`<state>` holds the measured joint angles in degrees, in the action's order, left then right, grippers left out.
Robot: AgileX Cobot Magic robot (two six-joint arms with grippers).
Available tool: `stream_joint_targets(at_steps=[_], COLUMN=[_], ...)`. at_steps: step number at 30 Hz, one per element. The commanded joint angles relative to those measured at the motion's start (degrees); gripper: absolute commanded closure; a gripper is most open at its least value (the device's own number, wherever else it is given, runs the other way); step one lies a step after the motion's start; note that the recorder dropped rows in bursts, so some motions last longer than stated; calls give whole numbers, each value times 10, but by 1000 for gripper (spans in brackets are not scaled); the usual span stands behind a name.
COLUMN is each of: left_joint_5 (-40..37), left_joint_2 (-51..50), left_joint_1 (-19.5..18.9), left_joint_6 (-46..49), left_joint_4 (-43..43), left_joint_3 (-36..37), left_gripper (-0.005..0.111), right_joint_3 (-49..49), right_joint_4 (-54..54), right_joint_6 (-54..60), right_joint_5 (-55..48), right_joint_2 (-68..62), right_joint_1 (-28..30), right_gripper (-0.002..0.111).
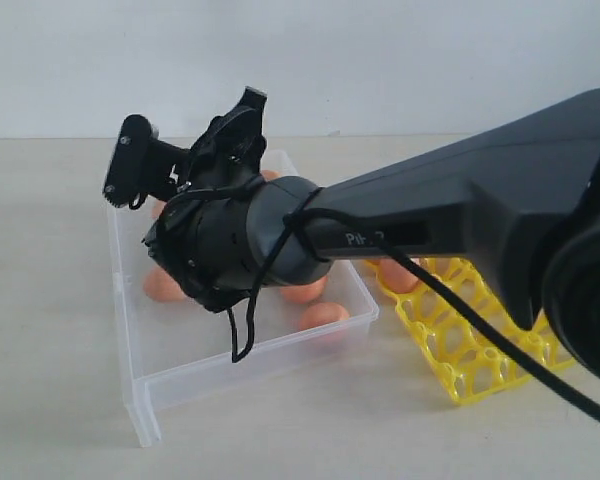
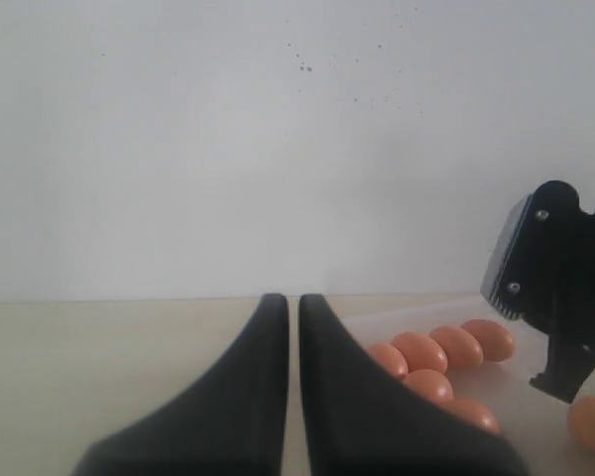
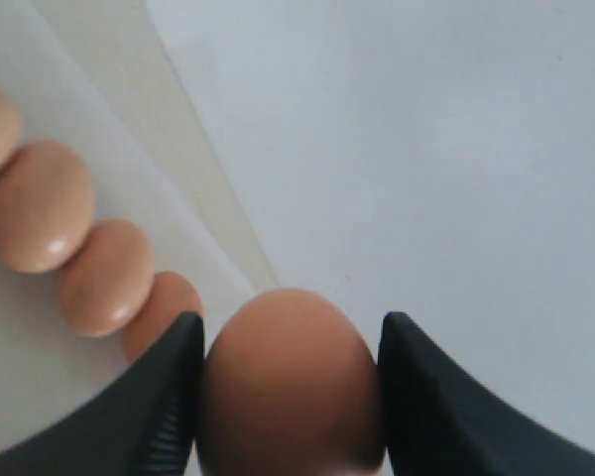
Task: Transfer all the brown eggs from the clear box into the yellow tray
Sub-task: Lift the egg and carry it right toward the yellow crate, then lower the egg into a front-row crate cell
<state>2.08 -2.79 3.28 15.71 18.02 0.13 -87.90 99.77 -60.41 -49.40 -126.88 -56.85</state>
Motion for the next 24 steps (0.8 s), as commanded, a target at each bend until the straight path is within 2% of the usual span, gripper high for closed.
stream_joint_targets(at_steps=[1, 7, 14, 19, 24], left_joint_5=[9, 9, 9, 9, 9], left_joint_2=[-2, -2, -2, -2, -2], left_joint_1=[2, 2, 2, 2, 2], left_joint_6=[3, 3, 3, 3, 3], left_joint_4=[3, 3, 3, 3, 3], left_joint_3=[-1, -1, -1, -1, -1], left_gripper=[103, 103, 103, 103, 103], right_joint_3=[15, 91, 184, 224, 240], right_joint_4=[2, 2, 2, 2, 2], right_joint_6=[-62, -218, -249, -301, -354], right_joint_5=[-51, -6, 83, 216, 446], right_joint_2=[33, 100, 166, 211, 253], right_joint_1=[23, 77, 138, 182, 265], right_gripper=[108, 108, 108, 108, 108])
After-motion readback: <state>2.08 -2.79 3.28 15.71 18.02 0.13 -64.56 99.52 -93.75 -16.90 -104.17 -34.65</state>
